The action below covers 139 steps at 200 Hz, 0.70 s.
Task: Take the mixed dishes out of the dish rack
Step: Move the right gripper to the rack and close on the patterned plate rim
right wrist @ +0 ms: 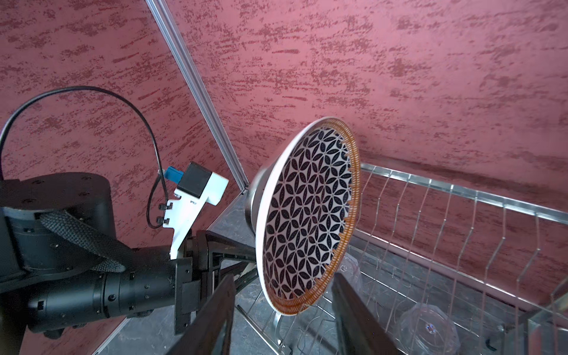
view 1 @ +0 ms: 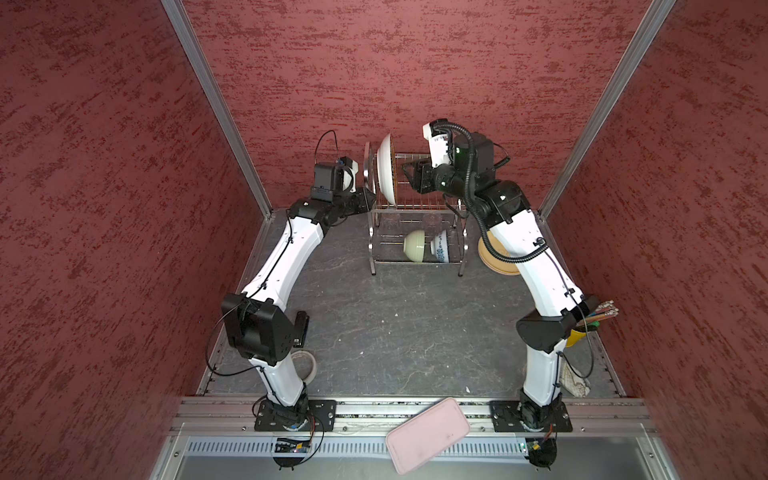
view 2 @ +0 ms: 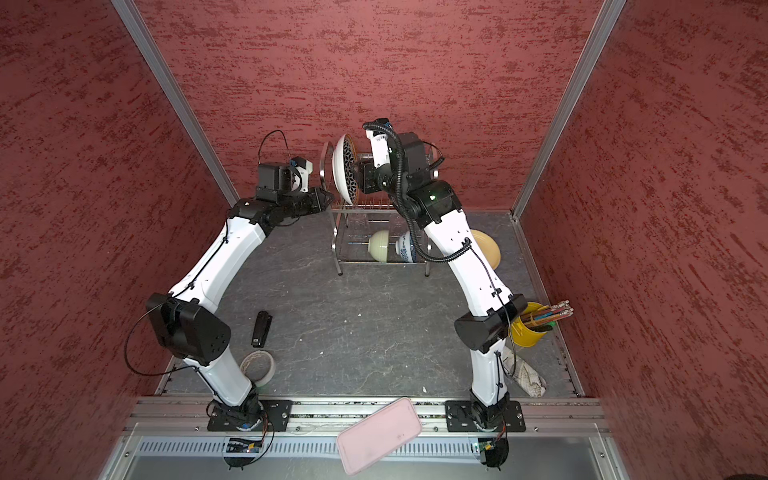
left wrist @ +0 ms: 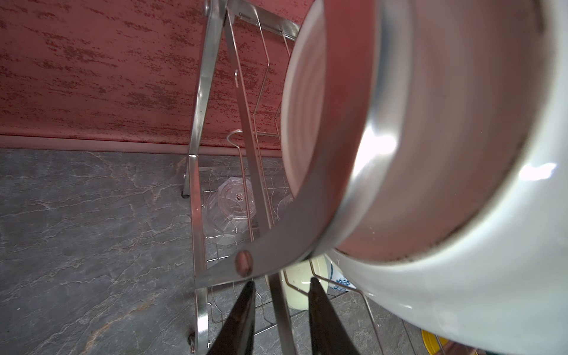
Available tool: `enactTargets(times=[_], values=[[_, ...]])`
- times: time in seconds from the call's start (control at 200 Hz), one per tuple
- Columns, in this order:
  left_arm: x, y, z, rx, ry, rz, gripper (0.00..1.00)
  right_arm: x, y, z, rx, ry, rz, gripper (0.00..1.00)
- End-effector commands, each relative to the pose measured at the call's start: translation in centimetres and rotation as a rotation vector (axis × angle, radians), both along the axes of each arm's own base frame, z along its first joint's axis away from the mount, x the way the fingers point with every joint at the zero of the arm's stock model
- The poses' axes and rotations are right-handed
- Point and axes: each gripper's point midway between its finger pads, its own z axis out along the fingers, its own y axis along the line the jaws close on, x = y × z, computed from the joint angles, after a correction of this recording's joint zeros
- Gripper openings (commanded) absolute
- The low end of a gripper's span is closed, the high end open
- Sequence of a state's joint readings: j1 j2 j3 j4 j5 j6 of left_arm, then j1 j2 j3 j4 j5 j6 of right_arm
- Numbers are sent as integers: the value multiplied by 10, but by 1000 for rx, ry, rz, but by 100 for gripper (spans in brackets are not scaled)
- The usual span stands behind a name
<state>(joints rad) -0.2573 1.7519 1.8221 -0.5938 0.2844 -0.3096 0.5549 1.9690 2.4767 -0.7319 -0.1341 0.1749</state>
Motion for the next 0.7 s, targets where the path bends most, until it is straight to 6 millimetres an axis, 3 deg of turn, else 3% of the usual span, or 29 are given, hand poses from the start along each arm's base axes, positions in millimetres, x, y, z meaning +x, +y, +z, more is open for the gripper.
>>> enactTargets(times=[0.0, 0.175, 0.691], values=[[-4, 19, -45, 72, 129, 40, 30, -6, 12, 8, 38, -10, 68, 50], [-4, 19, -45, 73, 131, 40, 30, 0, 31, -4, 73, 18, 135, 49], [-3, 19, -45, 75, 131, 41, 30, 24, 53, -31, 97, 40, 167, 45]])
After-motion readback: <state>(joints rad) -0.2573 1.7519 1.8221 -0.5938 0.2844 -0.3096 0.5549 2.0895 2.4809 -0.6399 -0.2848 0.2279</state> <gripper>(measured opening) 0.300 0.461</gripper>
